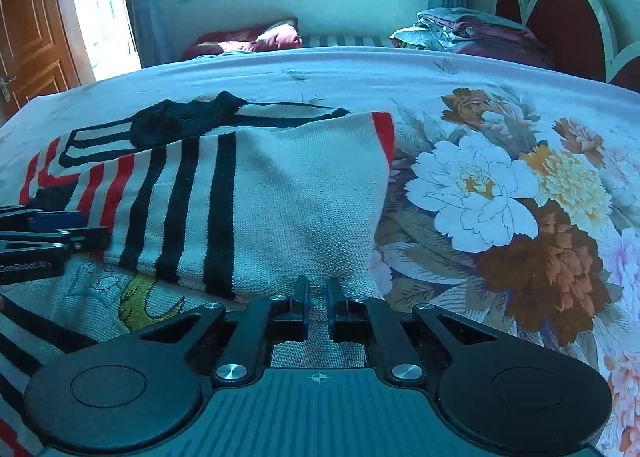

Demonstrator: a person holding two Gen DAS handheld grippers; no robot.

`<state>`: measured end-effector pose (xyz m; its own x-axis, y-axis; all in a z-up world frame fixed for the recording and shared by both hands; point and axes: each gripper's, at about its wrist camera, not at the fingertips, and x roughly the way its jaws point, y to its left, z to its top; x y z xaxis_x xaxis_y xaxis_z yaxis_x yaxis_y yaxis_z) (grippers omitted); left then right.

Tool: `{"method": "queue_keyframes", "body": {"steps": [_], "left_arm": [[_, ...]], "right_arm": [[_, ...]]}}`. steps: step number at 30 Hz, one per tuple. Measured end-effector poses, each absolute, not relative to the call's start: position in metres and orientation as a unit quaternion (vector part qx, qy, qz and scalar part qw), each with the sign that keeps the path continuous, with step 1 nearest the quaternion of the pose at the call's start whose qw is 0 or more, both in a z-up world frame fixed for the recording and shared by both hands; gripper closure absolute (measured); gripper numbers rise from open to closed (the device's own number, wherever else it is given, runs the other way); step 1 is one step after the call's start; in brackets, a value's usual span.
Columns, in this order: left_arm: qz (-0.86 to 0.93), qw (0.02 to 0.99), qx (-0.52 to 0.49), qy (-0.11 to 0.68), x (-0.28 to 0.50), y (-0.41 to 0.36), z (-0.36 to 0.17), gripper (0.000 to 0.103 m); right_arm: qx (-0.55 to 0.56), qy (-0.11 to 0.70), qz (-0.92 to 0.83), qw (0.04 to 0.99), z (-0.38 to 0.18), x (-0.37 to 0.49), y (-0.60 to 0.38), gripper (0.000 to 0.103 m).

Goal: Fold small clothes

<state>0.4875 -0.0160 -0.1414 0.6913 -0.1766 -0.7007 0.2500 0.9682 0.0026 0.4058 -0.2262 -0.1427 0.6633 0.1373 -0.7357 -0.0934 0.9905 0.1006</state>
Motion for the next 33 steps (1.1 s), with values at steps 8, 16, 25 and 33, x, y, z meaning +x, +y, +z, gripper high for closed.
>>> {"method": "queue_keyframes", "body": {"steps": [8,16,25,33], "left_arm": [[-0.086,0.926,0.022,0.367,0.497,0.035,-0.129,0.055],[-0.083,0.918,0.037,0.385,0.526,0.031,-0.136,0.052],[-0.091,0.919,0.045,0.381,0.522,0.038,-0.141,0.046],[-0.050,0.922,0.022,0.384,0.506,0.080,-0.138,0.030]], "right_arm": [[0.019,0.384,0.058,0.921,-0.131,0.410,-0.213,0.097],[0.034,0.406,0.027,0.913,-0.142,0.488,-0.205,0.097],[0.006,0.394,0.052,0.918,-0.148,0.526,-0.165,0.097],[-0.006,0.406,0.048,0.912,-0.139,0.453,-0.151,0.097]]}}
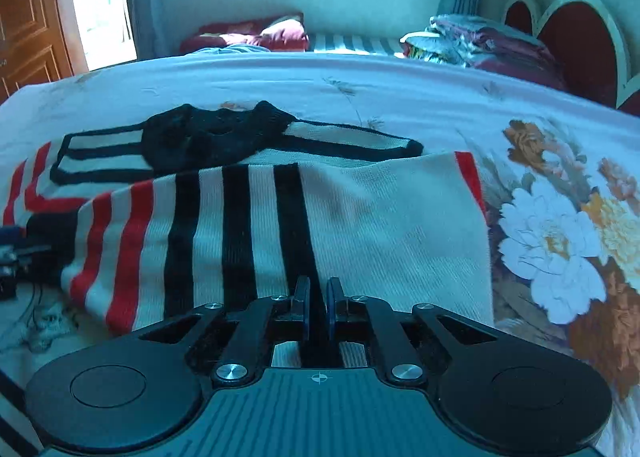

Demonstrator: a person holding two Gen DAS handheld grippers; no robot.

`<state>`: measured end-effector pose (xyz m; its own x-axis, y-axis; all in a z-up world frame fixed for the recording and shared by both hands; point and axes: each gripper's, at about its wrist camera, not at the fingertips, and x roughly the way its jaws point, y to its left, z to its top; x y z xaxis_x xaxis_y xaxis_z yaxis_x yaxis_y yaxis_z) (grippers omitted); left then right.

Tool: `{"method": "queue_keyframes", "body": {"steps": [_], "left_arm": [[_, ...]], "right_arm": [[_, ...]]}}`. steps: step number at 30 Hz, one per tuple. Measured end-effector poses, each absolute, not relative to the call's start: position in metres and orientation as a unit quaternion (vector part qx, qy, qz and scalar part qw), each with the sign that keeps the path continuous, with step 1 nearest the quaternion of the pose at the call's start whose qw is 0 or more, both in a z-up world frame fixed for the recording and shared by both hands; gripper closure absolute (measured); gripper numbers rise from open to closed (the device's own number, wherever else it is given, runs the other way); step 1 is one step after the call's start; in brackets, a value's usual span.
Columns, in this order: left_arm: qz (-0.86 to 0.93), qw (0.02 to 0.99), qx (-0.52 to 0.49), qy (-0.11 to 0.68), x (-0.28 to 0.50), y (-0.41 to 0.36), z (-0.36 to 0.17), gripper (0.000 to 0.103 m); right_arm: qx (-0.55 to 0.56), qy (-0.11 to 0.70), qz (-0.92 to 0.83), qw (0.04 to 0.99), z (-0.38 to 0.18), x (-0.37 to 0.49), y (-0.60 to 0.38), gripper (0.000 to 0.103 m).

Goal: Fold small clothes

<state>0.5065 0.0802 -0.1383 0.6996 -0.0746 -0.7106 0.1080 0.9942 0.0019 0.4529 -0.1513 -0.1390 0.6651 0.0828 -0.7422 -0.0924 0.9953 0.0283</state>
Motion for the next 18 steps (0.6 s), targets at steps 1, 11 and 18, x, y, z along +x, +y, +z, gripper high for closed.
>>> {"method": "queue_keyframes", "body": {"steps": [1,11,18], "left_arm": [[-0.043,0.924,0.013,0.381,0.501,0.090,-0.134,0.039],[0.143,0.920,-0.121,0.345,0.406,0.255,-0.112,0.046],[0.212,0.890,-0.255,0.314,0.371,0.358,-0.118,0.047]], "right_arm": [[0.001,0.407,0.047,0.912,-0.135,0.444,-0.149,0.097],[0.051,0.382,0.065,0.920,-0.110,0.426,-0.132,0.097],[0.054,0.388,0.076,0.917,-0.109,0.426,-0.111,0.097]]}}
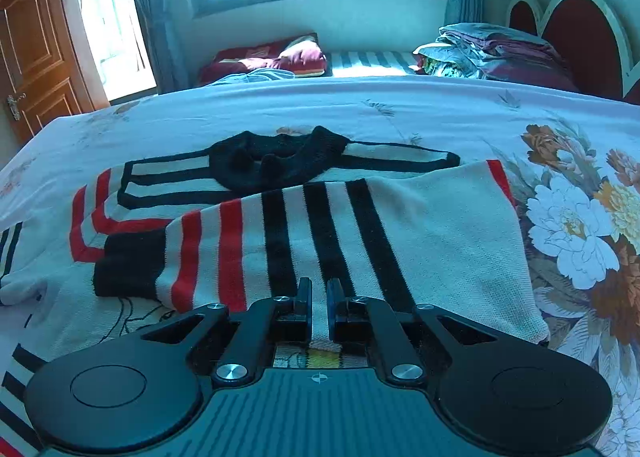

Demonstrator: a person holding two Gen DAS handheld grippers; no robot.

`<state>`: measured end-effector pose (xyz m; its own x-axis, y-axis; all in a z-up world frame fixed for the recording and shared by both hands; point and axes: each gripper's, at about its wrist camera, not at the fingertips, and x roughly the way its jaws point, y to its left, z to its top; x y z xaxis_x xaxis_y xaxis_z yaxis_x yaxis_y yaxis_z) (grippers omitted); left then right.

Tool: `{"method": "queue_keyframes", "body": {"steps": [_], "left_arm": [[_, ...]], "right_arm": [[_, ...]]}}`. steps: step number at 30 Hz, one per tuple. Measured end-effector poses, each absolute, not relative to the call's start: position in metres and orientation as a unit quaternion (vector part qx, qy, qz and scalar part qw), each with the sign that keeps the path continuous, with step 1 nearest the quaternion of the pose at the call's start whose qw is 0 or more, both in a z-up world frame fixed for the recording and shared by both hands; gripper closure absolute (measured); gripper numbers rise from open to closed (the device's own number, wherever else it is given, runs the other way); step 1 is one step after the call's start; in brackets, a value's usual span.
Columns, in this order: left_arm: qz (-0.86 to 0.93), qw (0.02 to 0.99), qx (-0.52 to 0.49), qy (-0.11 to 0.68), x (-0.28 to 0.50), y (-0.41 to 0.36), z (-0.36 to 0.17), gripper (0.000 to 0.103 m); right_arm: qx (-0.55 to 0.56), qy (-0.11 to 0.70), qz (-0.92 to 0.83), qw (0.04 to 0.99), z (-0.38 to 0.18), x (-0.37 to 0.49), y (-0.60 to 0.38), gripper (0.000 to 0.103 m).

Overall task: Fold small clothes
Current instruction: 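Grasp the other black sleeve cuff with the left gripper and fold it across the body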

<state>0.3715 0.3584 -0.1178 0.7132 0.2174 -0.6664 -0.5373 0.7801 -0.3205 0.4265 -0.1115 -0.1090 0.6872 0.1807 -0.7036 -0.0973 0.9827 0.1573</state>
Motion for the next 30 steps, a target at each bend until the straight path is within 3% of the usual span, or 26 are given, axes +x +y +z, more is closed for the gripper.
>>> {"method": "queue_keyframes", "body": {"steps": [9,11,12,13,14,19,30], "left_arm": [[0.222,0.831,-0.473,0.193,0.352,0.428,-0.137,0.048],[0.222,0.833,-0.466,0.200,0.353,0.432,-0.141,0.058],[0.225,0.836,-0.455,0.207,0.355,0.433,-0.140,0.068],[0.230,0.838,-0.445,0.214,0.357,0.433,-0.139,0.087],[0.236,0.840,-0.433,0.227,0.361,0.433,-0.140,0.099],[0.203,0.892,-0.337,0.222,0.383,0.387,-0.108,0.099],[-0.033,0.942,-0.155,0.295,0.490,0.146,-0.074,0.099]], "right_arm": [[0.084,0.392,0.028,0.916,-0.110,0.419,-0.121,0.097],[0.085,0.390,0.024,0.917,-0.107,0.418,-0.124,0.097],[0.085,0.390,0.021,0.917,-0.107,0.418,-0.126,0.097],[0.084,0.389,0.017,0.917,-0.106,0.418,-0.128,0.097],[0.086,0.387,0.014,0.918,-0.104,0.417,-0.130,0.097],[0.087,0.379,0.006,0.921,-0.098,0.411,-0.139,0.097],[0.116,0.360,-0.002,0.926,-0.093,0.404,-0.169,0.097]]}}
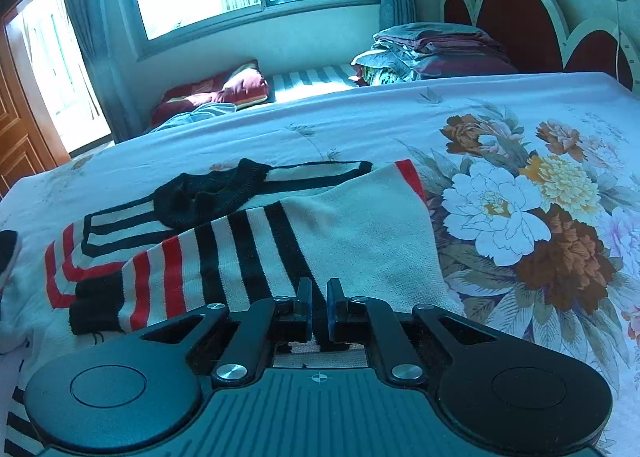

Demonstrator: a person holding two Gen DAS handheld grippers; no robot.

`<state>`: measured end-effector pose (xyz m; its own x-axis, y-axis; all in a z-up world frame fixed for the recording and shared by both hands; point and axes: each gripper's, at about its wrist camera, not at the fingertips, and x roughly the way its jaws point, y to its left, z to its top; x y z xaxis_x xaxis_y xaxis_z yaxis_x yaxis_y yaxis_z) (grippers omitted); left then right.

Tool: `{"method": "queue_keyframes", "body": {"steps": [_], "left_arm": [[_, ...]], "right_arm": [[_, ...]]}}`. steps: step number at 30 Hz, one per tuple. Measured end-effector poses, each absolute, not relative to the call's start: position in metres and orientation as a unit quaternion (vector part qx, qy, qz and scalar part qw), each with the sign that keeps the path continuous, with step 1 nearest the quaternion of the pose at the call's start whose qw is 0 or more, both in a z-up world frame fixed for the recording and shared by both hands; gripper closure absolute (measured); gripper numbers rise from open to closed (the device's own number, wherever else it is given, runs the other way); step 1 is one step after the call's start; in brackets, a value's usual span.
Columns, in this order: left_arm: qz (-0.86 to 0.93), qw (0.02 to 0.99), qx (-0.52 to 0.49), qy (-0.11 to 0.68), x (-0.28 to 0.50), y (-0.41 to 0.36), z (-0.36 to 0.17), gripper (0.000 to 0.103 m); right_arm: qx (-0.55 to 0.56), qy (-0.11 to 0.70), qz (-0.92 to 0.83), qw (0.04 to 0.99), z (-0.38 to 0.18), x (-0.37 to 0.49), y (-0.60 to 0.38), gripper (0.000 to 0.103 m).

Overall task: Fold small clothes
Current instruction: 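Grasp the other black sleeve cuff with the left gripper and fold it across the body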

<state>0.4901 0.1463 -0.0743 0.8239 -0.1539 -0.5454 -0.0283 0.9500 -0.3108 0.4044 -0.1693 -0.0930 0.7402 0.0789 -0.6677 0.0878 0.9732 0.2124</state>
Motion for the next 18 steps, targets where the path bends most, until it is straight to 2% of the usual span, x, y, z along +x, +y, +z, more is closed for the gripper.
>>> {"method": "queue_keyframes", "body": {"steps": [5,14,15,16,17,18], "left_arm": [[-0.109,0.937,-0.090,0.318,0.516,0.056,-0.088,0.099],[-0.190,0.905,0.030,0.379,0.531,-0.060,-0.126,0.098],[-0.201,0.900,0.042,0.385,0.531,-0.070,-0.131,0.092],[-0.210,0.895,0.057,0.389,0.529,-0.081,-0.136,0.080],[-0.218,0.894,0.070,0.384,0.525,-0.089,-0.139,0.074],[-0.231,0.894,0.080,0.376,0.522,-0.097,-0.141,0.056]], "right_arm": [[0.134,0.360,-0.001,0.923,-0.094,0.399,-0.189,0.097],[0.168,0.364,0.005,0.916,-0.098,0.390,-0.228,0.097],[0.175,0.366,0.004,0.914,-0.099,0.389,-0.233,0.096],[0.180,0.367,0.002,0.913,-0.099,0.389,-0.238,0.096],[0.185,0.368,0.000,0.911,-0.100,0.389,-0.243,0.096],[0.189,0.369,-0.003,0.910,-0.100,0.388,-0.246,0.095]]}}
